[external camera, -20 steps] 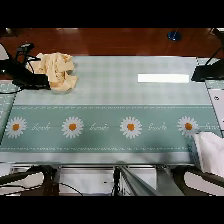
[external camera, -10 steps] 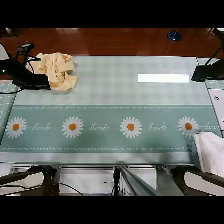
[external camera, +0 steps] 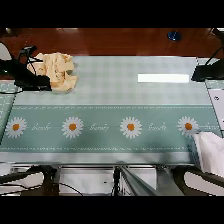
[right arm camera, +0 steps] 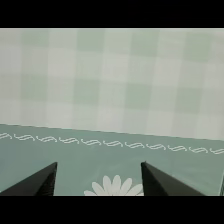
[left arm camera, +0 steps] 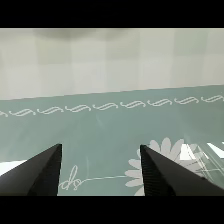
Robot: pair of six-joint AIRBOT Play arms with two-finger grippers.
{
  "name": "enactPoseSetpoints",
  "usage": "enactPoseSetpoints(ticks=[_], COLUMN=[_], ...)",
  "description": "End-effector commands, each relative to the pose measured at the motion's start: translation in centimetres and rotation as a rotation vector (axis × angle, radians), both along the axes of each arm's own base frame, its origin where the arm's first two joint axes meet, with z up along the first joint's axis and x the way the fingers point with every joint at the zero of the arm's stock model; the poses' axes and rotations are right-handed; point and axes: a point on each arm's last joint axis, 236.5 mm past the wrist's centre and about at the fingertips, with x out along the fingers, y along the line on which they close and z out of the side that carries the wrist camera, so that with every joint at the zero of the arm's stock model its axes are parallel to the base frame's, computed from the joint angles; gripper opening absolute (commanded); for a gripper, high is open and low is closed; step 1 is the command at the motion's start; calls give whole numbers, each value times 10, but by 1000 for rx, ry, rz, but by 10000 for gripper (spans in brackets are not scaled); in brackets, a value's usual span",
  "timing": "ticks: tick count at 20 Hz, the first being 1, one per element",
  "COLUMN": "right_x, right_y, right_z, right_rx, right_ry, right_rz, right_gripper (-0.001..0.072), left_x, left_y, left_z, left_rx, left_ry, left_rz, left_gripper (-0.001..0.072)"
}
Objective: Fold the shirts.
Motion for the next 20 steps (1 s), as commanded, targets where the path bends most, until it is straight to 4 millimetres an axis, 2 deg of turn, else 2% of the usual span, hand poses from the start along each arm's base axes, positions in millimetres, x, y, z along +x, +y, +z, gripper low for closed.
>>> enactPoseSetpoints(ticks=[1, 6, 11, 12, 14, 18, 20], right_x=[0, 0, 0, 0, 0, 0, 0], right_y=[0, 0, 0, 0, 0, 0, 0], right_z=[0, 0, 0, 0, 0, 0, 0], right_rx=[0, 0, 0, 0, 0, 1, 1], right_ry=[1, 1, 1, 1, 2, 3, 3], right_rz=[-1, -1, -1, -1, -1, -1, -1], right_gripper=[597, 597, 597, 597, 597, 597, 597], left_x=[-2, 1, 6, 18, 44, 117, 143], left_y=[-2, -2, -11, -10, -2, 24, 33], left_z=[-1, 0, 1, 2, 11, 57, 62], left_rx=[-8, -8, -26, -22, 6, 113, 120], left_ry=[11, 0, -23, -70, -184, -511, -587], left_rz=[-1, -1, -11, -4, 8, 20, 38], left_gripper=[578, 577, 578, 581, 720, 720, 720])
